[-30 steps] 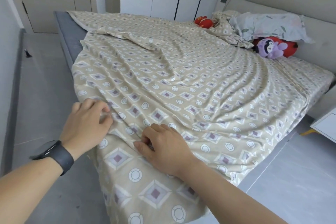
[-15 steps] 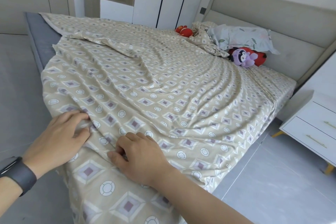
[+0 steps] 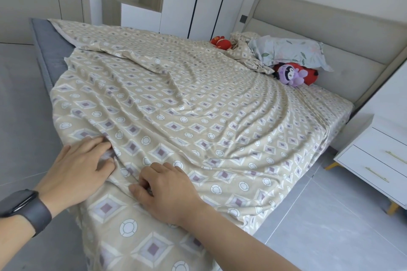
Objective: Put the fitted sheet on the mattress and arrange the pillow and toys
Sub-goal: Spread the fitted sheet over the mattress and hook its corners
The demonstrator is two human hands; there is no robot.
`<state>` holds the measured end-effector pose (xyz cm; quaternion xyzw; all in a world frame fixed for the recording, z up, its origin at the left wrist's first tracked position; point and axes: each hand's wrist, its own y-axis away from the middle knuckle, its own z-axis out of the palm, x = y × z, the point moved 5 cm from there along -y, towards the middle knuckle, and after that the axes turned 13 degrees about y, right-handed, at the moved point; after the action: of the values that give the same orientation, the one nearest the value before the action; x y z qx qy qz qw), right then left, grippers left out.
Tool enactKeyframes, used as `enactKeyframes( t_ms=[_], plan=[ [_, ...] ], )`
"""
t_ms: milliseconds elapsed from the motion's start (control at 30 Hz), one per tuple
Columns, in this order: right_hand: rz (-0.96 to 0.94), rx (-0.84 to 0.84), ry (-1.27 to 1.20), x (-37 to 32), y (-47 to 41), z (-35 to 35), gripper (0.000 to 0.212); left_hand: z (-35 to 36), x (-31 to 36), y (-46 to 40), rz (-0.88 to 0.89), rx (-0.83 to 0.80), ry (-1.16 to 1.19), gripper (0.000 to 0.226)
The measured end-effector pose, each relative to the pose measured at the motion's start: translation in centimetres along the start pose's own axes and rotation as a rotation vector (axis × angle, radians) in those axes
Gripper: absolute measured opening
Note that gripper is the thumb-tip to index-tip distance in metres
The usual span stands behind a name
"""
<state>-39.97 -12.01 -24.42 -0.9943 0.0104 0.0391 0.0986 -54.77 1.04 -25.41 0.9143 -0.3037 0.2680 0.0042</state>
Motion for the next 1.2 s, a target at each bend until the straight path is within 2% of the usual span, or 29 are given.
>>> enactKeyframes(
  t_ms=[167,400,767,867,933,1033,1100,1200],
  plan=[
    [-0.010,0.013,0.004,0.0,0.1,-0.1,0.031,0.0,0.3,0.0,-0.002,-0.006,-0.038,0.069],
    [-0.013,0.012,0.004,-0.2,0.2,-0.3,0.031,1.1,1.1,0.2,0.037,-0.080,-0.094,0.075],
    [-0.026,0.011,0.028,-0.2,0.2,-0.3,0.031,0.7,1.9,0.7,0.027,-0.070,-0.075,0.086],
    [-0.028,-0.025,0.051,-0.5,0.3,-0.7,0.039,-0.1,1.8,0.7,0.010,-0.031,-0.025,0.073],
    [-0.036,-0.052,0.079,-0.8,0.4,-0.9,0.047,-0.8,0.7,0.3,-0.079,0.052,-0.014,0.057],
    [-0.060,-0.061,0.097,-1.8,0.0,-0.8,0.033,-2.0,-2.1,-0.3,-0.267,0.142,0.131,0.034],
    [-0.078,-0.057,0.100,-2.4,-0.2,-0.7,0.027,-2.2,-3.1,-0.6,-0.245,0.145,0.205,0.026],
    [-0.145,-0.006,-0.004,-3.3,-0.1,-0.7,0.023,-2.6,-3.8,-1.1,-0.225,0.084,0.141,0.027]
  ],
)
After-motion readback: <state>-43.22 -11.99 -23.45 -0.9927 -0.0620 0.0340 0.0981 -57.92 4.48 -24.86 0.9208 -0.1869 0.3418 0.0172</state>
